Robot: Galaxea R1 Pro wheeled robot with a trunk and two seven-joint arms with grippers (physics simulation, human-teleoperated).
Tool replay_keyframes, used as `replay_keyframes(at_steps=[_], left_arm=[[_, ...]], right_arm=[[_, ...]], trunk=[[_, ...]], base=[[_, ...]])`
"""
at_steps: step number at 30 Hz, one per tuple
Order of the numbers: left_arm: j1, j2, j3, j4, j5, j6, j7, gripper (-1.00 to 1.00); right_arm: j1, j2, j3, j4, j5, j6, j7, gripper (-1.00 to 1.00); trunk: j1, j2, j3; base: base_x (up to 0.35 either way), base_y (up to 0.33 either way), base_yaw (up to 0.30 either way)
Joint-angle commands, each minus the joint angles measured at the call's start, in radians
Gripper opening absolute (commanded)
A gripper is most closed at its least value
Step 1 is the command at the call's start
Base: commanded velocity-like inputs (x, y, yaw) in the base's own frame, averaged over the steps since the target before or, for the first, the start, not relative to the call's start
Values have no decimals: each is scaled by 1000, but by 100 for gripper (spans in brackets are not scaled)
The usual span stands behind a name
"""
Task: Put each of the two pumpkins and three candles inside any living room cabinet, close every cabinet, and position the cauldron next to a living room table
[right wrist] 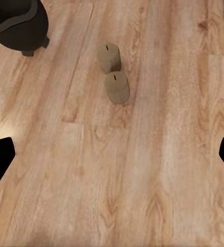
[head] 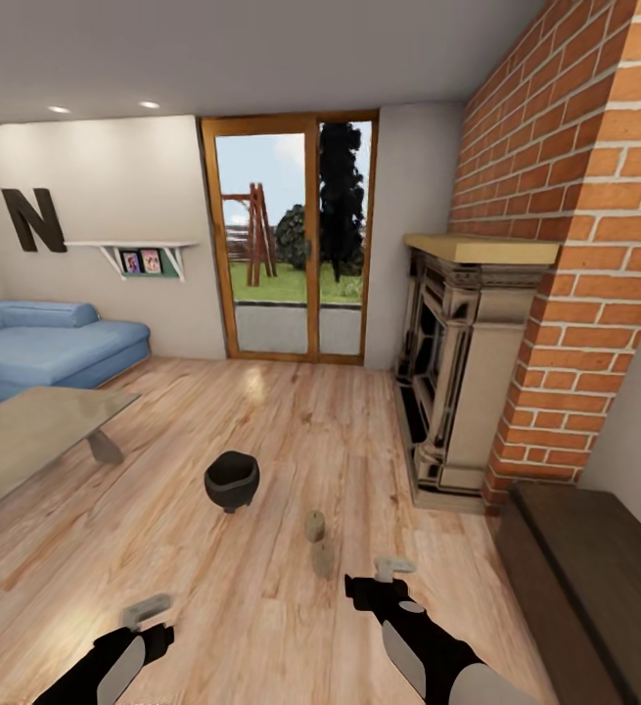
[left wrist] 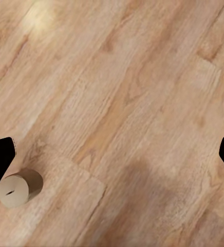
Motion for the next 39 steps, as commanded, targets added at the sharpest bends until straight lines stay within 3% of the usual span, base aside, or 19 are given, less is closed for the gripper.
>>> replay_keyframes(at_steps=[1, 18, 27, 39], left_arm=[[0, 1, -9, -2, 9, 4, 8, 100], [0, 1, -14, -1, 7, 4, 8, 100], [0, 1, -14, -1, 7, 4, 8, 100], [0, 1, -14, -1, 7, 4, 8, 100]], right_arm=[[-1, -1, 8, -1, -9, -1, -7, 100], [-1, 1, 8, -1, -11, -3, -5, 100], [-1, 1, 8, -1, -11, -3, -3, 100], [-1, 1, 9, -1, -10, -3, -2, 100]], trunk=[[0, -1, 0], [0, -1, 6], [0, -1, 3], [0, -1, -3]], base=[[13, 0, 207], [166, -30, 60], [242, 58, -217], [181, -116, -260]])
